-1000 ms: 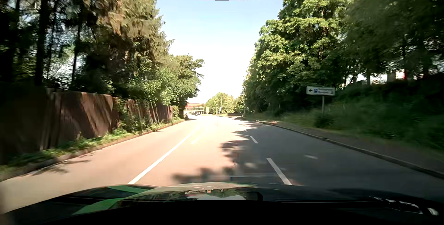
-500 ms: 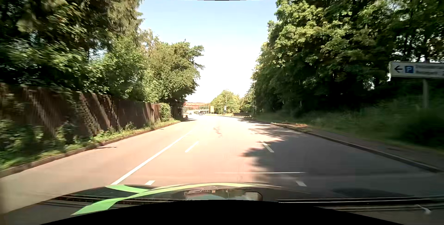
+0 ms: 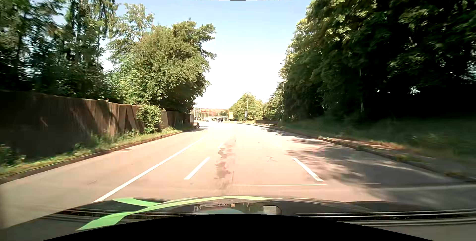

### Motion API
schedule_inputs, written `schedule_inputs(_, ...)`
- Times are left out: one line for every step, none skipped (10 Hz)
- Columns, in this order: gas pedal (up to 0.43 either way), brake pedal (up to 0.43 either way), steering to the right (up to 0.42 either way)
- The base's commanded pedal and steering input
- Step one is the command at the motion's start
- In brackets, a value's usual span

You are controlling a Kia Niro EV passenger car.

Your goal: Follow the waypoints while adhering to traffic rules and regulations

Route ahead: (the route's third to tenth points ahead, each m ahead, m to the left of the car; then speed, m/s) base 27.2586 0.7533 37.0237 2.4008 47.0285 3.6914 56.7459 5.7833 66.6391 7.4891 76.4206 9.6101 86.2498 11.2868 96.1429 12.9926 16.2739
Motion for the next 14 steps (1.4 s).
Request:
schedule_inputs(0.177,0.000,-0.014)
schedule_inputs(0.177,0.000,-0.014)
schedule_inputs(0.177,0.000,-0.014)
schedule_inputs(0.177,0.000,-0.014)
schedule_inputs(0.169,0.000,-0.014)
schedule_inputs(0.138,0.000,-0.014)
schedule_inputs(0.118,0.000,-0.014)
schedule_inputs(0.087,0.000,-0.014)
schedule_inputs(0.067,0.000,-0.014)
schedule_inputs(0.039,0.000,-0.013)
schedule_inputs(0.028,0.000,-0.012)
schedule_inputs(0.020,0.000,-0.012)
schedule_inputs(0.020,0.000,-0.012)
schedule_inputs(0.020,0.000,-0.012)
